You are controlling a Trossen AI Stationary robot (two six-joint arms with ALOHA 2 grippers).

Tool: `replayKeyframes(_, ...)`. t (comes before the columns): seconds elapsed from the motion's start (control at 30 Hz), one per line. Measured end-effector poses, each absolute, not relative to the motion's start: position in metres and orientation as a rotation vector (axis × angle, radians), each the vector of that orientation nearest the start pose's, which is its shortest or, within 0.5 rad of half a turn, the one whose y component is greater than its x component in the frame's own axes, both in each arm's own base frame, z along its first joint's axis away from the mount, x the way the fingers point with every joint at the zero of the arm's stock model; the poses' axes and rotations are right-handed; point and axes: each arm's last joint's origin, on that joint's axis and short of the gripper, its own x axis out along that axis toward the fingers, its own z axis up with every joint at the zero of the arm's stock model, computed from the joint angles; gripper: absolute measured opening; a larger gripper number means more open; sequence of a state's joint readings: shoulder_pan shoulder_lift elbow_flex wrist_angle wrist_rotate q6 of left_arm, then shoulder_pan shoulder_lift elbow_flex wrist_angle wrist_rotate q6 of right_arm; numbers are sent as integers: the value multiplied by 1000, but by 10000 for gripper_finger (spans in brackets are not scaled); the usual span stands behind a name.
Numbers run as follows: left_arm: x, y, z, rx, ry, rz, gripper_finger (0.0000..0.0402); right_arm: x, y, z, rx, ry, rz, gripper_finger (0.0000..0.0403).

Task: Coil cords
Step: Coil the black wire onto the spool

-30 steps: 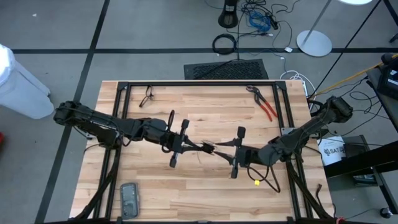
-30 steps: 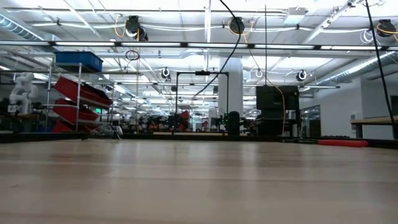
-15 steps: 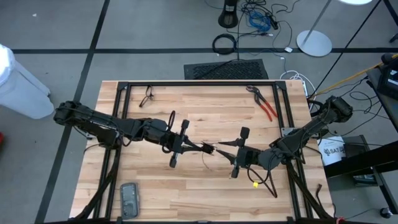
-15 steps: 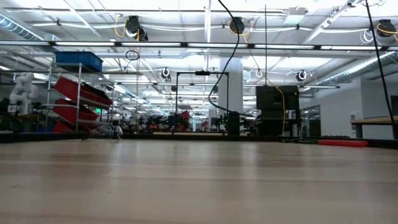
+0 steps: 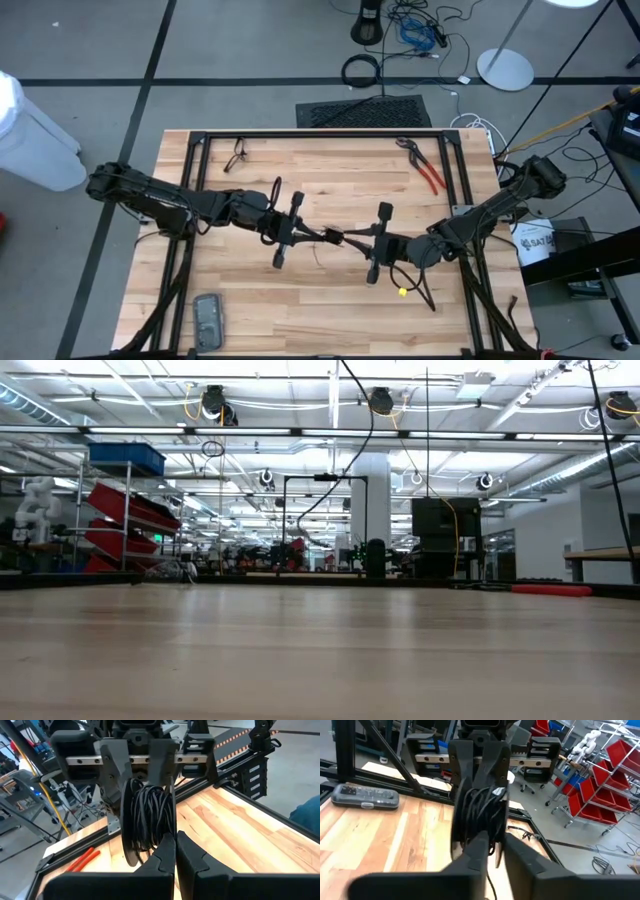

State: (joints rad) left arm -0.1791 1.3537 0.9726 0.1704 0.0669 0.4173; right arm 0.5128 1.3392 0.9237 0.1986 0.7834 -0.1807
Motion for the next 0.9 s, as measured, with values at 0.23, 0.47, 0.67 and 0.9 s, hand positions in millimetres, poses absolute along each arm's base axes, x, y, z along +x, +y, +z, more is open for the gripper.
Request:
replayKeyframes(0.23, 302, -57, 306, 422, 157, -288, 2, 267, 126, 297, -318, 197, -257, 5)
replayKeyframes(0.47, 302, -57, 306, 405, 155, -291, 2, 267, 127, 297, -309, 192, -247, 1)
replayKeyframes(0.67, 301, -62, 307, 402, 147, -303, 23, 267, 127, 298, -293, 186, -233, 1)
replayKeyframes(0.9, 302, -60, 308, 362, 156, -225, 94, 260, 125, 306, -281, 166, -230, 0)
